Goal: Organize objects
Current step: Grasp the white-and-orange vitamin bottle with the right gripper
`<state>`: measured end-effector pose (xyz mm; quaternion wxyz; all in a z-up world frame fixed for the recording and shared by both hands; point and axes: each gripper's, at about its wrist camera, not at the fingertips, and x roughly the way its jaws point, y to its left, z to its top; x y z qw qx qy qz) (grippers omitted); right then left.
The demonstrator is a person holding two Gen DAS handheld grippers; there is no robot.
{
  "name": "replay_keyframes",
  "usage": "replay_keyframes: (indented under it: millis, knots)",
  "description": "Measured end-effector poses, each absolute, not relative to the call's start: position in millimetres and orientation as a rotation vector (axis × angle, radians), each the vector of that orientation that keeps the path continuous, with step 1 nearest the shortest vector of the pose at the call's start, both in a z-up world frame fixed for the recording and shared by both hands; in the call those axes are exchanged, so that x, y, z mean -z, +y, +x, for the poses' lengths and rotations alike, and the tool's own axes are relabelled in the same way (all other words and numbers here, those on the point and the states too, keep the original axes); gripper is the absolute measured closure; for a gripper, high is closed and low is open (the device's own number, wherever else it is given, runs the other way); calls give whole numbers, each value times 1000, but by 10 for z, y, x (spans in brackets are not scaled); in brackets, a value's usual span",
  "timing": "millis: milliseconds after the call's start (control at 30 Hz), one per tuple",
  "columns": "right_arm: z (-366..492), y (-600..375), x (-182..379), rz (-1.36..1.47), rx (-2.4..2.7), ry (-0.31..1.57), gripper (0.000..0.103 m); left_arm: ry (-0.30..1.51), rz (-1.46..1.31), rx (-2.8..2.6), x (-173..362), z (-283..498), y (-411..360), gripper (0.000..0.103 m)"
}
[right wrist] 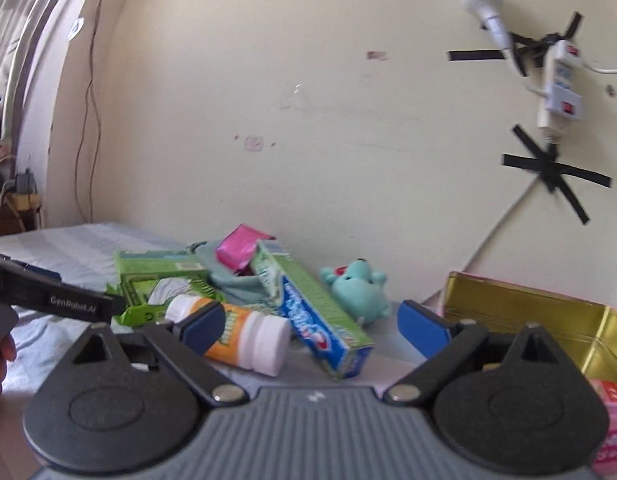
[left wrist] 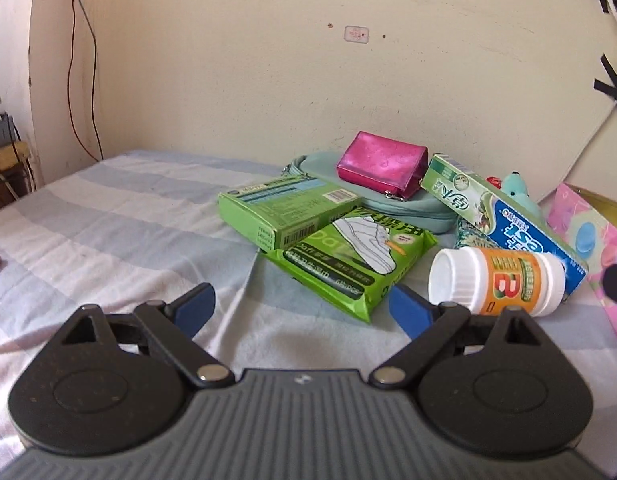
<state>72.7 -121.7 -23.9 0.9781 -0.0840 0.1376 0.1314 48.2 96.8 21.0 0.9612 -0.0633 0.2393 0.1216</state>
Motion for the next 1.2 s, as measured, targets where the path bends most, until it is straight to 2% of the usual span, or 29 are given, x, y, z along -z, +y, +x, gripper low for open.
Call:
replay_keyframes:
  millis: [167, 233, 367, 500, 567, 633, 700, 767, 833, 900, 1033, 1100, 1133, 1167, 1200]
  knots:
    - [1311, -1095, 217, -50, -299, 429, 42, 480, -267, -200, -181, 416, 1120, 8]
    - [1453, -1156, 201, 61, -312, 476, 45, 478, -321, -168, -184, 429, 1166, 8]
    - [1398, -1248, 253, 151, -284, 469, 45, 510, -429, 13, -209, 634, 1114, 10]
    - [1400, -1299, 380, 189, -305, 473, 41, 504, -355, 85, -277, 894, 870, 12]
    - [1444, -1301, 380, 203, -332, 486, 39, 529, -379, 146, -248, 1049, 819, 23]
    - [1461, -1289, 403, 200, -378, 506, 39, 550, -417, 190, -167, 1127, 790, 29]
    - [1458, -1258, 406, 181, -385, 518, 42, 558, -444, 202, -106, 1130, 815, 30]
    - [1499, -1255, 434, 185, -424, 559, 40, 567, -480, 232, -70, 1149, 866, 33]
    - [1542, -1179, 478, 154, -461, 613, 34, 613, -510, 286, 12, 1200, 889, 32]
    - [1502, -1107, 478, 106, -440, 600, 35, 594, -453, 274, -24, 1188, 807, 32]
    - [1382, -1168, 456, 106, -418, 549, 47, 517, -388, 279, -92, 1054, 785, 33]
    - [1295, -1173, 412, 84, -397, 507, 49, 477, -358, 292, -152, 955, 725, 34]
    - [1252, -1158, 392, 68, -410, 493, 56, 470, -357, 345, -177, 926, 688, 43]
    - [1222, -1130, 376, 61, -445, 490, 69, 479, -365, 417, -211, 868, 657, 45]
    - [1176, -1081, 355, 46, -457, 482, 70, 474, -343, 434, -245, 822, 569, 43]
